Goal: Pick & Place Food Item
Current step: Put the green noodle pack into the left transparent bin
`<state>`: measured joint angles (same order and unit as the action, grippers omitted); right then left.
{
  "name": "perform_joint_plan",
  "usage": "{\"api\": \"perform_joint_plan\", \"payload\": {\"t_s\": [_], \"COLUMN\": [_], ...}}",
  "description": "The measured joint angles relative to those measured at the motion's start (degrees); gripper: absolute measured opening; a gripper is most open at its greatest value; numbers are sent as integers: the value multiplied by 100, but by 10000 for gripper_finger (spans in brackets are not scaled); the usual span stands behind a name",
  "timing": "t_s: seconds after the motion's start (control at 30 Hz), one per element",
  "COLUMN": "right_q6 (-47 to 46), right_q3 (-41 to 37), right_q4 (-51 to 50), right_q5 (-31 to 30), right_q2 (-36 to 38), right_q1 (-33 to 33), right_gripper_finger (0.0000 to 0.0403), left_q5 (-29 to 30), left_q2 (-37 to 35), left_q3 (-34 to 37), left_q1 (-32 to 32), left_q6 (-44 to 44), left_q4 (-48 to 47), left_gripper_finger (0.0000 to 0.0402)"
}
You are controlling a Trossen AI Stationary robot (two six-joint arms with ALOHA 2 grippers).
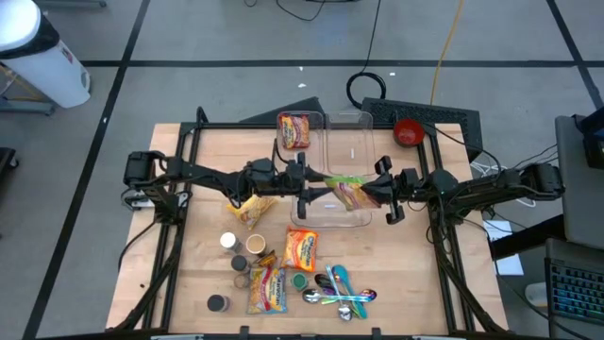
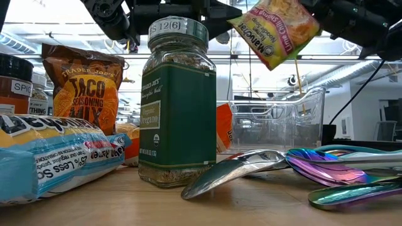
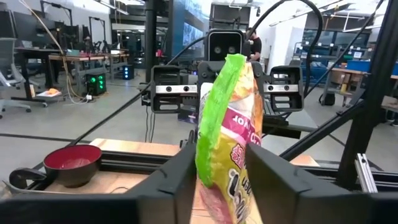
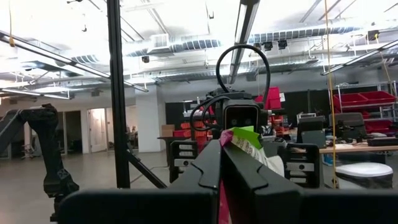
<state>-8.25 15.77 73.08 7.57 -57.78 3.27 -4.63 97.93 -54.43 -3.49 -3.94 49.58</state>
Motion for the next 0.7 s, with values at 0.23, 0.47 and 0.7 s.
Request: {"api": "perform_joint_plan", "payload": {"t_s": [0.23, 0.47, 0.7], "right_q6": [0, -2, -298], "right_q3": [0, 0, 0], "right_q4": [0, -52, -159], "right_q5": [0, 2, 2], "right_q2": [0, 2, 20], "right_q1": [0, 0, 4], "right_gripper_finger": [0, 0, 27], "left_q5": [1, 12, 9], "left_q2": [0, -2, -608], "left_q3": [0, 0, 2], "left_q1": [0, -2, -47], "left_q6": [4, 43, 224], "left_q4": [-1, -4, -548], "left_gripper_finger": [51, 7, 6]}}
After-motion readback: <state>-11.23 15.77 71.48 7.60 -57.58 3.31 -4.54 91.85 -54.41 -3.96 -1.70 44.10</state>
